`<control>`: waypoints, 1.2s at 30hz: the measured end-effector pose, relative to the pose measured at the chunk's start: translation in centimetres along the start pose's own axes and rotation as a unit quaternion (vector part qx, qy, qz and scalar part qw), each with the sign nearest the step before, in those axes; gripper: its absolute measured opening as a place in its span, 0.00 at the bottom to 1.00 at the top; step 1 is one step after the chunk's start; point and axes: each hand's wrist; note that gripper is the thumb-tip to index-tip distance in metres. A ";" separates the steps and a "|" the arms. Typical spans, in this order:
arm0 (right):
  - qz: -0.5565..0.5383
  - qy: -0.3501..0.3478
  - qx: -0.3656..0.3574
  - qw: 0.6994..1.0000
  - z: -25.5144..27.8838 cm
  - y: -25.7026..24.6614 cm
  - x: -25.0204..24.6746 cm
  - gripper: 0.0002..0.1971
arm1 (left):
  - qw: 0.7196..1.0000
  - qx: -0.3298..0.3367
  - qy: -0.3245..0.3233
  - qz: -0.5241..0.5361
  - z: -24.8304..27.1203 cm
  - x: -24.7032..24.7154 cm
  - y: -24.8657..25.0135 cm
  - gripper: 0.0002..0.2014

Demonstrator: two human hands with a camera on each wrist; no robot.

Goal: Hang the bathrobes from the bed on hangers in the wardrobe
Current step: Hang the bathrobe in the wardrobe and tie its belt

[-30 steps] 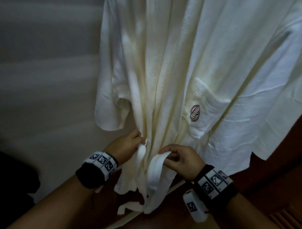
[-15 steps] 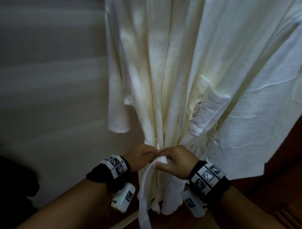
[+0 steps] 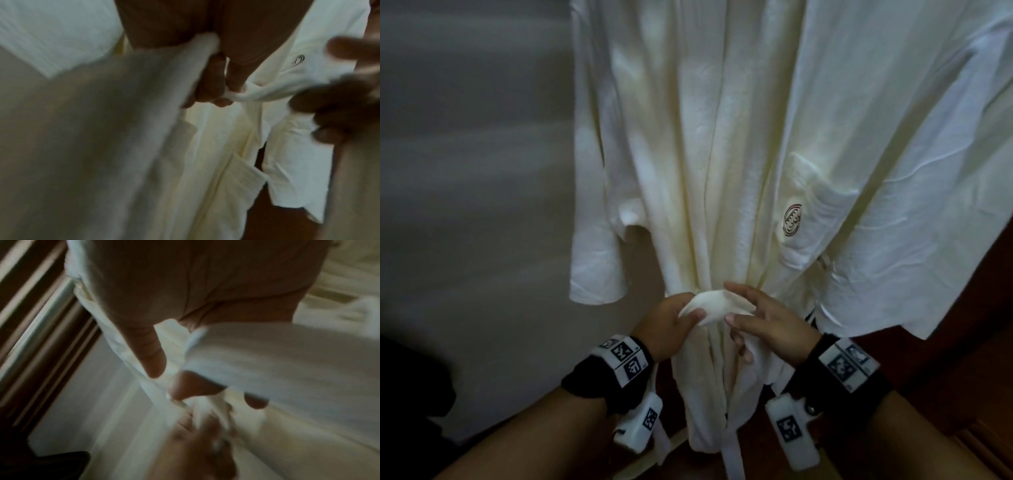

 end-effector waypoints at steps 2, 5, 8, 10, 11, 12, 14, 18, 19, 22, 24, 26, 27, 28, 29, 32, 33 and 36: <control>0.022 -0.042 -0.060 0.997 1.2 -3.1 -0.3 0.26 | 0.997 -0.007 0.016 -0.069 0.0 0.0 -1.2 0.19; -0.057 -0.066 -0.119 0.989 2.4 -8.7 -0.5 0.24 | 0.991 0.001 0.011 -0.131 0.5 0.2 -2.8 0.21; -0.127 -0.064 -0.212 0.967 3.0 -14.1 -0.5 0.22 | 0.987 0.010 -0.012 -0.162 1.4 0.6 -4.0 0.23; -0.115 -0.056 -0.292 0.948 2.8 -17.1 -0.2 0.18 | 0.985 0.025 -0.024 -0.170 2.2 0.6 -4.4 0.26; -0.099 -0.044 -0.333 0.937 2.3 -18.2 0.0 0.17 | 0.985 0.031 -0.033 -0.167 2.5 0.5 -4.4 0.27; -0.062 -0.019 -0.376 0.924 1.6 -19.0 0.1 0.17 | 0.985 0.033 -0.045 -0.162 2.6 0.2 -4.1 0.26; 0.106 0.091 -0.463 0.875 -0.9 -19.0 0.4 0.18 | 0.983 0.040 -0.078 -0.163 3.0 -0.4 -3.3 0.21; 0.484 0.167 -0.357 0.781 -7.1 -11.9 1.6 0.18 | 0.987 0.098 -0.070 -0.107 3.9 -1.9 -1.5 0.05; 0.578 0.105 -0.208 0.782 -7.9 -9.1 1.9 0.18 | 0.988 0.104 -0.061 -0.094 4.2 -2.3 -1.4 0.05; 0.703 -0.073 0.122 0.697 -8.5 -2.3 3.0 0.18 | 0.984 0.117 -0.068 -0.112 4.8 -3.2 -2.1 0.12; 0.650 -0.076 0.068 0.753 -8.2 -1.1 3.3 0.16 | 0.982 0.113 -0.071 -0.130 5.2 -3.5 -2.8 0.17; 0.532 -0.024 -0.034 0.845 -7.6 -1.9 3.1 0.12 | 0.986 0.106 -0.054 -0.112 5.5 -3.5 -3.4 0.16; 0.467 0.016 -0.084 0.880 -7.2 -2.6 2.8 0.10 | 0.988 0.101 -0.049 -0.102 5.5 -3.5 -3.5 0.14; 0.411 0.056 -0.133 0.900 -6.3 -3.3 2.2 0.07 | 0.990 0.092 -0.045 -0.092 5.4 -3.6 -3.4 0.13; 0.373 0.092 -0.179 0.906 -5.2 -4.0 1.6 0.06 | 0.992 0.086 -0.041 -0.080 5.2 -3.6 -3.3 0.12; 0.355 0.165 -0.246 0.887 -2.4 -3.8 -0.8 0.08 | 0.994 0.081 -0.044 -0.055 4.0 -3.2 -2.9 0.11; 0.383 0.182 -0.245 0.872 -1.7 -3.0 -1.6 0.09 | 0.995 0.079 -0.047 -0.050 3.4 -3.0 -2.8 0.10; 0.466 0.214 -0.234 0.826 -0.7 0.9 -3.5 0.12 | 0.996 0.069 -0.044 -0.029 2.1 -2.7 -2.3 0.09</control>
Point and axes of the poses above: each hand's wrist, its own z-axis away from the middle knuckle, its own x-axis out of the palm, y = z × x, and after that the axes turned 8 degrees about x, right-handed
